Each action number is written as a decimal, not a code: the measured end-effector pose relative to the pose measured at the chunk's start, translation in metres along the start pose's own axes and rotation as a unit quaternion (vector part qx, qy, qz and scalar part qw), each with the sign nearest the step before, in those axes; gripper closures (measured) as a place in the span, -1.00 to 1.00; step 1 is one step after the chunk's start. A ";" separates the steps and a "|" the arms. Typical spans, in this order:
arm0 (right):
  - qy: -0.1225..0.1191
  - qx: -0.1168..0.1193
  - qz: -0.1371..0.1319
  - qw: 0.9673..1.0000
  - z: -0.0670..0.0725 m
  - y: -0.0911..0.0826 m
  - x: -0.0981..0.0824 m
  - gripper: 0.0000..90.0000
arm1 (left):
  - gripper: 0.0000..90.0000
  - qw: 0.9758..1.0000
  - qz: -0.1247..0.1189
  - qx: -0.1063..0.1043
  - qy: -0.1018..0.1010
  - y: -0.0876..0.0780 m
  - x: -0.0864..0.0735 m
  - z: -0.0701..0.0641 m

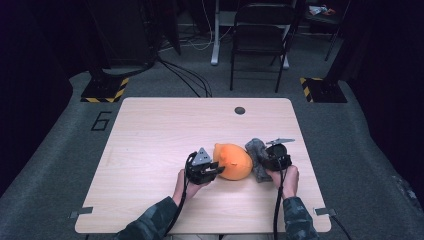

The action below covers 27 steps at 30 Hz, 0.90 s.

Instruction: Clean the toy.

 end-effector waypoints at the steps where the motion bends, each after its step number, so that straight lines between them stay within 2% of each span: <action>1: -0.003 0.002 -0.013 1.000 0.002 -0.007 0.004 0.64 | 0.63 1.000 0.000 0.000 -0.001 0.000 0.000 0.000; 4: -0.021 0.029 -0.068 0.997 0.018 -0.041 0.020 0.64 | 0.62 1.000 0.000 0.002 0.004 0.001 0.001 -0.002; 6: -0.026 0.056 -0.095 0.994 0.032 -0.055 0.028 0.64 | 0.62 1.000 0.001 0.002 0.008 0.001 0.001 -0.003; 7: -0.035 0.074 -0.108 0.991 0.044 -0.061 0.033 0.63 | 0.61 1.000 0.002 0.002 0.008 0.001 0.001 -0.003; 10: -0.060 0.105 -0.112 0.986 0.068 -0.062 0.036 0.63 | 0.61 1.000 0.001 0.001 0.005 0.001 0.000 -0.003; 11: -0.073 0.104 -0.101 0.987 0.076 -0.057 0.035 0.62 | 0.61 1.000 0.002 0.000 0.005 0.001 0.000 -0.003; 12: -0.088 0.093 -0.079 0.989 0.083 -0.047 0.032 0.61 | 0.61 1.000 0.003 0.002 0.008 0.001 0.000 -0.003; 14: -0.103 0.075 -0.054 0.990 0.088 -0.030 0.026 0.60 | 0.60 1.000 0.014 0.004 0.011 0.003 -0.001 -0.004; 15: -0.095 0.069 -0.053 0.992 0.087 -0.023 0.023 0.60 | 0.59 1.000 0.011 0.004 0.008 0.003 -0.001 -0.003; 17: -0.097 0.072 -0.052 0.991 0.083 -0.021 0.024 0.60 | 0.59 1.000 0.008 0.003 0.011 0.003 -0.002 -0.002; 18: -0.097 0.067 -0.051 0.992 0.082 -0.022 0.026 0.59 | 0.59 1.000 0.008 0.002 0.010 0.002 -0.002 -0.003; 19: -0.097 0.053 -0.047 0.993 0.083 -0.023 0.026 0.59 | 0.59 1.000 0.008 0.002 0.009 0.002 -0.002 -0.003; 20: -0.106 0.043 -0.047 0.992 0.081 -0.022 0.026 0.59 | 0.59 1.000 0.010 0.002 0.010 0.002 -0.002 -0.003; 21: -0.101 0.043 -0.046 0.993 0.081 -0.022 0.025 0.59 | 0.59 1.000 0.009 0.002 0.009 0.002 -0.002 -0.004; 22: -0.107 0.044 -0.045 0.992 0.080 -0.022 0.024 0.59 | 0.59 1.000 0.009 0.003 0.011 0.002 -0.001 -0.004; 27: -0.105 0.028 -0.038 0.993 0.073 -0.022 0.023 0.59 | 0.60 1.000 0.008 0.004 0.009 0.003 -0.001 -0.006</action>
Point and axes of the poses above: each handheld gripper's, and its own axes: y roughly forward along the jaws, x roughly out of its top, z roughly to its left, the point moved 2 cm from there along y, roughly forward along the jaws, and after that the axes turned 5 degrees about z, right-handed, at the moved point
